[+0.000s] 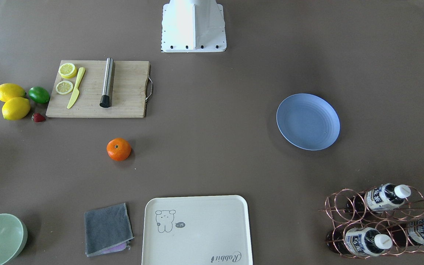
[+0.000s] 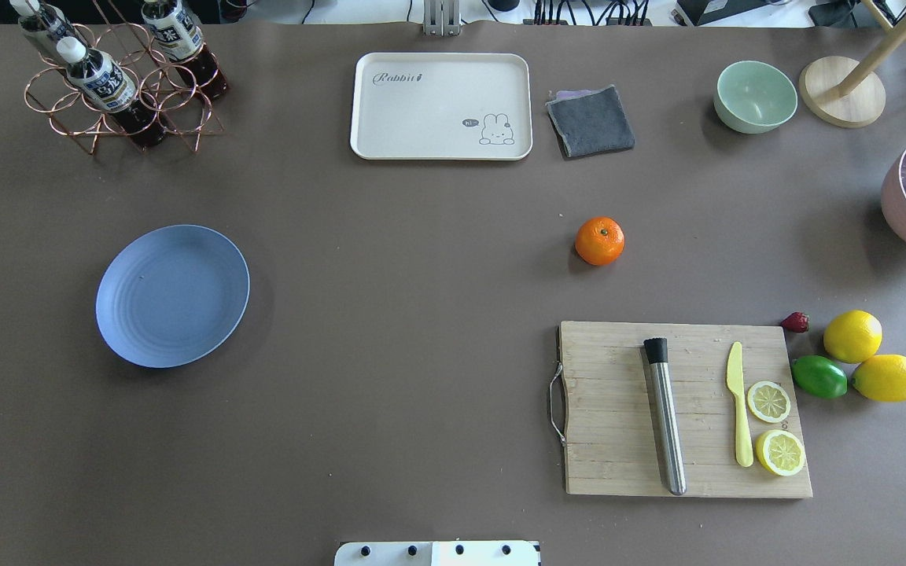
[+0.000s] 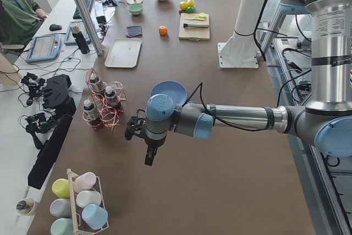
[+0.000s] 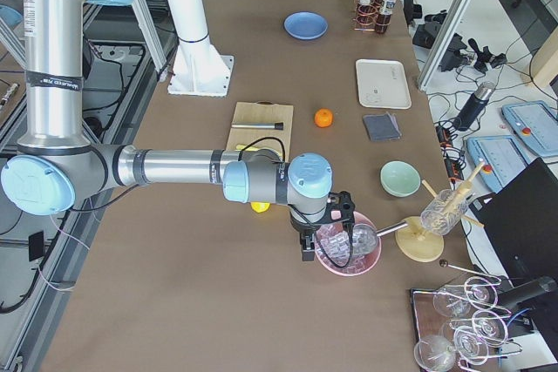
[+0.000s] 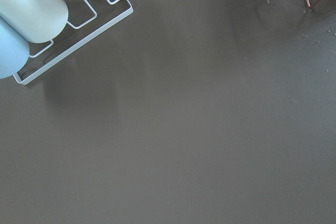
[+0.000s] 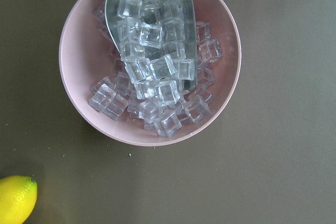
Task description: Pick orange to plate
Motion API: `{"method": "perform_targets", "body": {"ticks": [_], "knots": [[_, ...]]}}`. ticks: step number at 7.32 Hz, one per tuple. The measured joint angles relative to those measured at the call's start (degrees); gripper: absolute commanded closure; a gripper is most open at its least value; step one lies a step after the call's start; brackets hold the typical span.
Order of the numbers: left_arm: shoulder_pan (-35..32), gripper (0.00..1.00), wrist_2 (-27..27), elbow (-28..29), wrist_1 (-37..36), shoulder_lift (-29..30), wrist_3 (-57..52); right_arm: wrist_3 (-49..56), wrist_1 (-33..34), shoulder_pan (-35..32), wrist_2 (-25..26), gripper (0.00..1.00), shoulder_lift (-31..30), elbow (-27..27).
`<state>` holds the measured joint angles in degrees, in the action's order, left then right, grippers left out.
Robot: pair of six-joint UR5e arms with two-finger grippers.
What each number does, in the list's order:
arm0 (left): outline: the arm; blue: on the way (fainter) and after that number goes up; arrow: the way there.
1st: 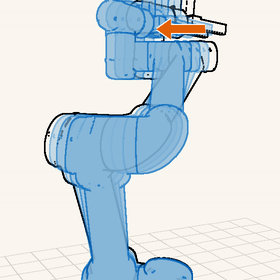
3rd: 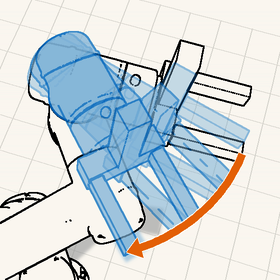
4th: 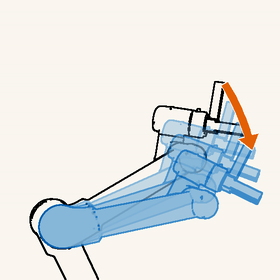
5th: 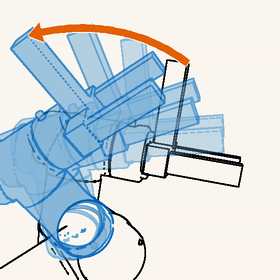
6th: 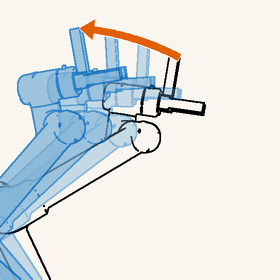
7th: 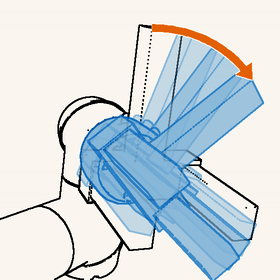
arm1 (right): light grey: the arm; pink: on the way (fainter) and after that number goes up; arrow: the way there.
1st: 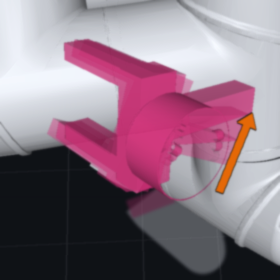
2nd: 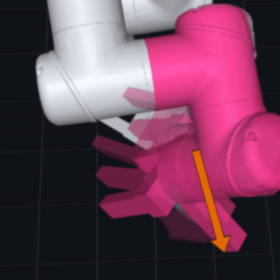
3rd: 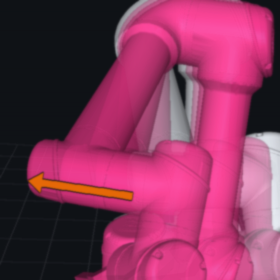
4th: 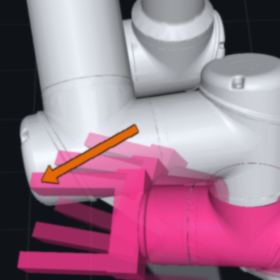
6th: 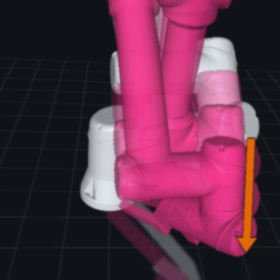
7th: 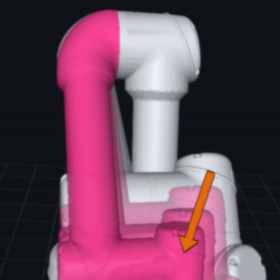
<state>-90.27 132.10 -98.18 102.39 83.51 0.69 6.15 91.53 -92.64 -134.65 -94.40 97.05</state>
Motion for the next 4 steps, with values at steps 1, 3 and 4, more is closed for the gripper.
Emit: {"method": "perform_targets", "body": {"ticks": [1, 3, 4], "knots": [[0.0, 0.02, 0.0, 0.0, 0.0, 0.0, 0.0, 0.0, 0.0, 0.0, 0.0, 0.00, 0.1, 0.0], [0.0, 0.02, 0.0, 0.0, 0.0, 0.0, 0.0, -0.1, -0.1, 0.0, 0.0, 0.00, 0.3, -0.1], [0.0, 0.02, 0.0, 0.0, 0.0, 0.0, 0.0, -0.1, -0.1, 0.0, -0.1, 0.00, 0.4, -0.1]]}}
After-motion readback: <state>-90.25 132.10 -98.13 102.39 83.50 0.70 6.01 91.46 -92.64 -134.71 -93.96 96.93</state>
